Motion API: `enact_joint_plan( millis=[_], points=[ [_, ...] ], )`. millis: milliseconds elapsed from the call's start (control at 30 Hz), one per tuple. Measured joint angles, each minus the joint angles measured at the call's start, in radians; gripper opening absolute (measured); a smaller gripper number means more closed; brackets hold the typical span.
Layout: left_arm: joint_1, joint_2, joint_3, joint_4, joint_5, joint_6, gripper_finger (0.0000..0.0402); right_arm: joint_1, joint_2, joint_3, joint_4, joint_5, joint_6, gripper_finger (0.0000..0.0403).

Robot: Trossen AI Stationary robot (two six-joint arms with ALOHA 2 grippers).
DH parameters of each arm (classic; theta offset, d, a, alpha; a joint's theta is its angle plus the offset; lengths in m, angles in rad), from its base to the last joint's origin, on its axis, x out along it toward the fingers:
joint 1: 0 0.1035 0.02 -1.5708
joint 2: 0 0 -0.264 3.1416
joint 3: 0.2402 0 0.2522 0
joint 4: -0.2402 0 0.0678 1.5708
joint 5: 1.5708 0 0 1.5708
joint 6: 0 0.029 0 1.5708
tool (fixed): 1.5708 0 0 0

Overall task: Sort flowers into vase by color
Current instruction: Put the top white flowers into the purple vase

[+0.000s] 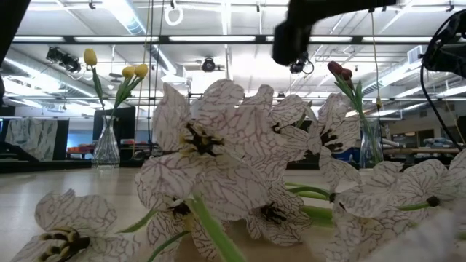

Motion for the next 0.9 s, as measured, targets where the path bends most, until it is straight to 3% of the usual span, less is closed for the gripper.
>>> enact_joint_plan(
  millis=[167,267,400,600,767,900],
  points=[
    [-0.045,0.126,0.041,0.13,-0.017,-0.12,0.0187,0.0,0.0,0.0,0.016,0.026,0.011,0.002],
    [-0.04,0.225,0.153,0.173,-0.031,-0.115,0.0187,0.0,0.0,0.0,0.021,0.041,0.023,0.002],
    [-0.029,0.389,0.42,0.197,0.005,-0.082,0.0187,0.0,0.0,0.0,0.038,0.053,0.024,0.002],
    [-0.026,0.634,0.815,0.004,0.151,-0.093,0.0187,0.001,0.005,0.0,0.067,0.052,0.018,0.002],
    [-0.014,0.641,0.774,0.067,0.217,-0.242,0.0187,0.001,0.012,0.0,0.067,0.028,0.019,0.0023],
    [-0.01,0.641,0.773,0.076,0.226,-0.215,0.0187,0.002,0.013,0.001,0.05,0.009,0.017,0.0039]
  ],
)
